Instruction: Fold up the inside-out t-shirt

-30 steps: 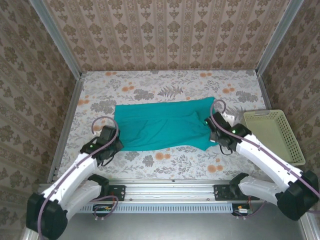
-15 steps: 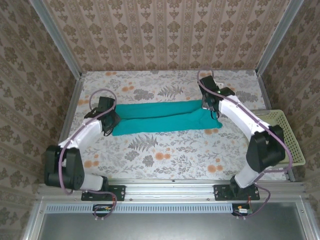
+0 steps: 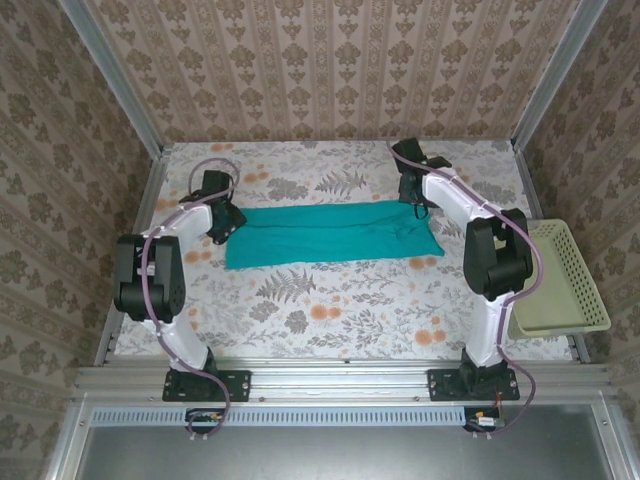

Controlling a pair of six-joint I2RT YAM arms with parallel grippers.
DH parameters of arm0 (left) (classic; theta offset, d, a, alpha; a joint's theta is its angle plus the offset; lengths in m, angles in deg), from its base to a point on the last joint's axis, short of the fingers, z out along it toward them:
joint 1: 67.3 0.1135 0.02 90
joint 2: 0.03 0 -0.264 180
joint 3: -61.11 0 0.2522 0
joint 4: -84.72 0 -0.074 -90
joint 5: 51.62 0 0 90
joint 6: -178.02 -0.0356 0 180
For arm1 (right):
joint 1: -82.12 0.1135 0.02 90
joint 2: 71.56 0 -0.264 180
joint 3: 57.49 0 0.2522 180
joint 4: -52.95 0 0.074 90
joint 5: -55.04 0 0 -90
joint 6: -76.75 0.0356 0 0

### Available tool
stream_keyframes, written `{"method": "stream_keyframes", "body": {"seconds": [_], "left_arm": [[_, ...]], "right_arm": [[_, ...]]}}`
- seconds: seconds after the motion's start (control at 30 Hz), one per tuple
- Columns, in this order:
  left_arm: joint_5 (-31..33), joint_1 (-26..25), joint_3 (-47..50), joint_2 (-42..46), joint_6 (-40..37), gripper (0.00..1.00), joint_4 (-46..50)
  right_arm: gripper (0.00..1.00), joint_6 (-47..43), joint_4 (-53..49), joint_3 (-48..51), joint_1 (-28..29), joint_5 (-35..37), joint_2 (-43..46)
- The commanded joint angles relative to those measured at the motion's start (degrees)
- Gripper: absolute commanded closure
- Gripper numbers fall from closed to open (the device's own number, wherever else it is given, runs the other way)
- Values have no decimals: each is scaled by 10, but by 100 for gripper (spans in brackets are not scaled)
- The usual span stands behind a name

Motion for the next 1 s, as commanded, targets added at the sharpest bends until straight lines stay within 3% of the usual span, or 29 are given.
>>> {"method": "stream_keyframes", "body": {"seconds": [0.0, 0.17, 0.33, 0.63, 0.83, 0.97], "left_arm": [[30, 4, -7, 45, -38, 45, 23], [57, -55, 40, 96, -51, 44, 5], [16, -101, 39, 48, -43, 44, -41], [-34, -43, 48, -53, -27, 47, -90], [-54, -36, 74, -59, -11, 46, -105], [-71, -29, 76, -6, -30, 38, -85]], "right_arm": [[38, -14, -1, 19, 9, 18, 50], [36, -9, 63, 131, 58, -37, 116], [37, 23, 98, 146, 69, -144, 77], [37, 29, 84, 80, 7, -158, -49], [23, 5, 77, 80, -12, -163, -27], [14, -33, 85, 119, -17, -150, 47]]}}
